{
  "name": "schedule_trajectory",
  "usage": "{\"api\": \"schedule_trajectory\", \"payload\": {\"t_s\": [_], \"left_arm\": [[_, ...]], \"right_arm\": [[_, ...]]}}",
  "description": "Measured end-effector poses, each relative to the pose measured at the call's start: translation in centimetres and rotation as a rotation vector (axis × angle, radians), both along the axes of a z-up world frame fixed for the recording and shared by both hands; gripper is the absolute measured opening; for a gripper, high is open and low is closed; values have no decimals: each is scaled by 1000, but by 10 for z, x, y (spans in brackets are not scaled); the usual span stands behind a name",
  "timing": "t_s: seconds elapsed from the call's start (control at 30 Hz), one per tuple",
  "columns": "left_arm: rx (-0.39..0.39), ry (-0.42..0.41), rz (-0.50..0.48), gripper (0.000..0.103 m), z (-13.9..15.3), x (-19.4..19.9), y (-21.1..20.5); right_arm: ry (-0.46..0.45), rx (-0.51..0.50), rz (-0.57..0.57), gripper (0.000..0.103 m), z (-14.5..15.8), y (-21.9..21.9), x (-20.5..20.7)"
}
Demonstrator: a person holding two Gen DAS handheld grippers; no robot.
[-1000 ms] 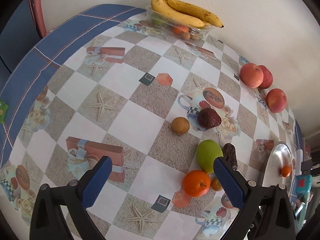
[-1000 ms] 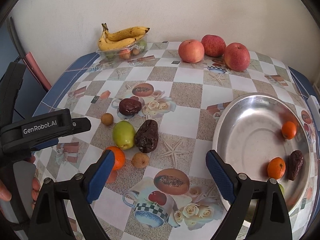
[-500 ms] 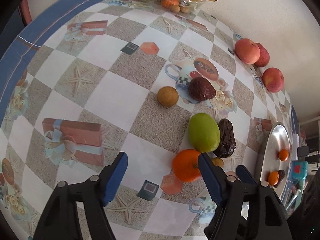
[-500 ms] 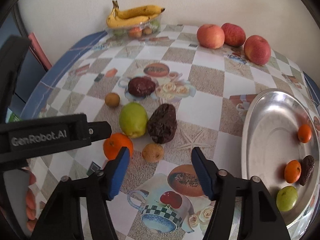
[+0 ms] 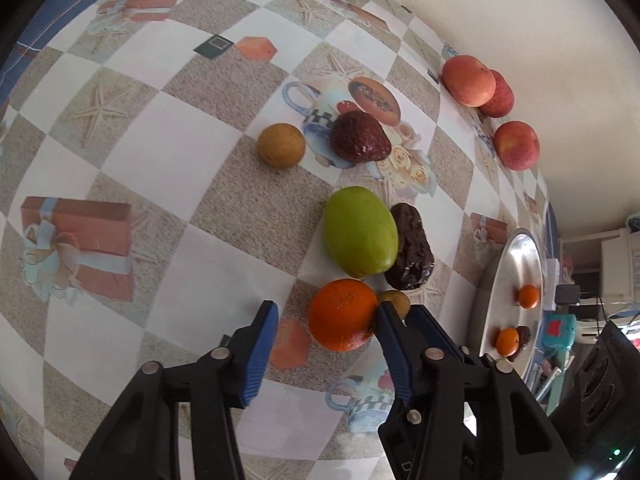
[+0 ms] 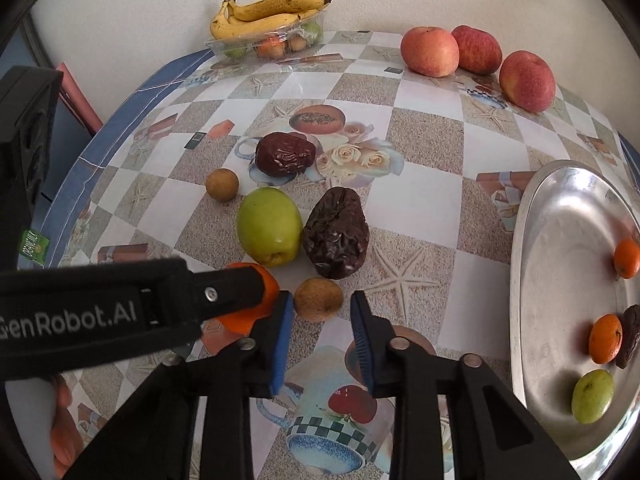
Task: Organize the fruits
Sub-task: 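Grasp an orange with the left tool while the right tool grasps a small brown round fruit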
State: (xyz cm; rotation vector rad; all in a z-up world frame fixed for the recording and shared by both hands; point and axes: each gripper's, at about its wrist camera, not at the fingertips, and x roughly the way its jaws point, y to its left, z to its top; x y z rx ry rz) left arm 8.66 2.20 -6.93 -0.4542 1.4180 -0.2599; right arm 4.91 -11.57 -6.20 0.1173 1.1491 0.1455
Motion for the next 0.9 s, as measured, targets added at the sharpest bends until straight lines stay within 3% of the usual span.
{"api": "schedule_trajectory", "payload": {"t_s": [0.03,0.1,0.43,0.9], "left_arm": [[-1,-2,-5,48,1,0,-1],[-19,-6,-12,36,2,0,-4],[88,-50,93,36,11,5,21],[52,-28,115,36,7,9,24]], "right_arm": [[2,-1,0,26,0,0,0],[3,-1,-1,26,1,-2,-1],[10,13,-17,26,-1,-7,-1],[11,3,-28,28,-9,-9,6]]}}
